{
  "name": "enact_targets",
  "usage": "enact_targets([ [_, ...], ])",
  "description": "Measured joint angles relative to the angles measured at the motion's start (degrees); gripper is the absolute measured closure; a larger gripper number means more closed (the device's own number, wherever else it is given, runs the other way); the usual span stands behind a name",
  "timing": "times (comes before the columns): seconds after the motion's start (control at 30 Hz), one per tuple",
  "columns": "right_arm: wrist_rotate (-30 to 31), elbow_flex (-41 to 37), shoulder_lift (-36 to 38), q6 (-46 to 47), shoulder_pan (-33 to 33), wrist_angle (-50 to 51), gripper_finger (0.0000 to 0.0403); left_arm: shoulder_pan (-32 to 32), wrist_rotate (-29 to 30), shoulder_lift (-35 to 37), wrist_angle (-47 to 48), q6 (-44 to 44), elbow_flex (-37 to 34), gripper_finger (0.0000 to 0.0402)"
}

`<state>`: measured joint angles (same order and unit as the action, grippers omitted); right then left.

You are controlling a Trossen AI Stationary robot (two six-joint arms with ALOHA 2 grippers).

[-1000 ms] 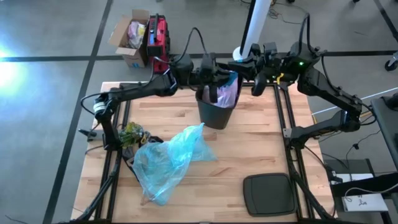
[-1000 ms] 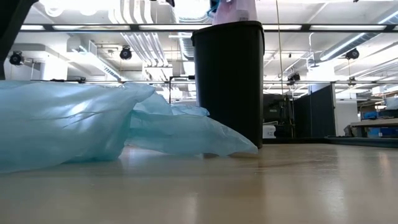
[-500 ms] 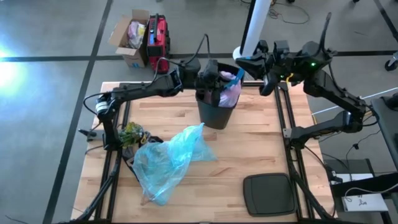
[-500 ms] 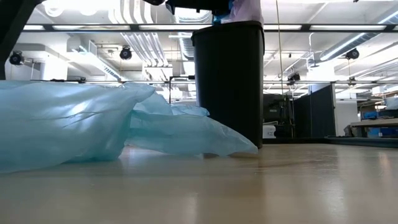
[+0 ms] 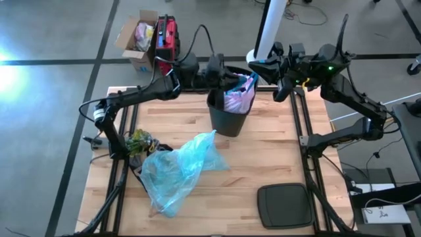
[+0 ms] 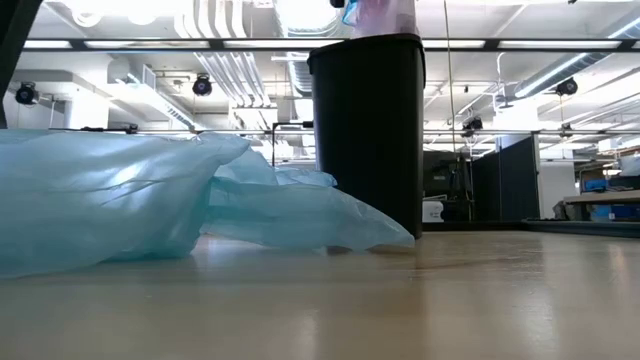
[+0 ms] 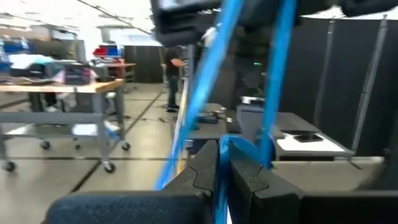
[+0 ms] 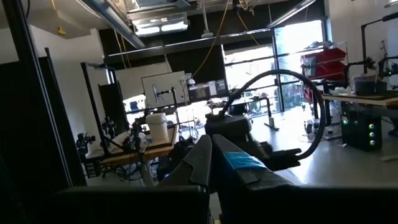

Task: Place trash/remove bag and relplace
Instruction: Close the pink trash bag

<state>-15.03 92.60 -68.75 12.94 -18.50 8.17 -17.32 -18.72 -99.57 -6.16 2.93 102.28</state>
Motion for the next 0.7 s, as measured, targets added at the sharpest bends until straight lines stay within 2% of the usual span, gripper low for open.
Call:
enact_targets([
  [0.4,1.3,0.0,0.1,0.0,0.0,-0.4,0.0403,2.5,-0.3,0.2,0.7,-0.9,-6.1,0.0397],
  [0.53,2.9,0.0,0.2,-0.1,0.0,0.8,0.0403,2.5,-0.3,1.5,-0.6,-0.9,-4.0,0.0397],
  [0.7,3.8,0.0,0.2,-3.0,0.0,5.3,0.0401,2.0,-0.3,5.5,-4.6,-2.0,1.8,0.0397],
])
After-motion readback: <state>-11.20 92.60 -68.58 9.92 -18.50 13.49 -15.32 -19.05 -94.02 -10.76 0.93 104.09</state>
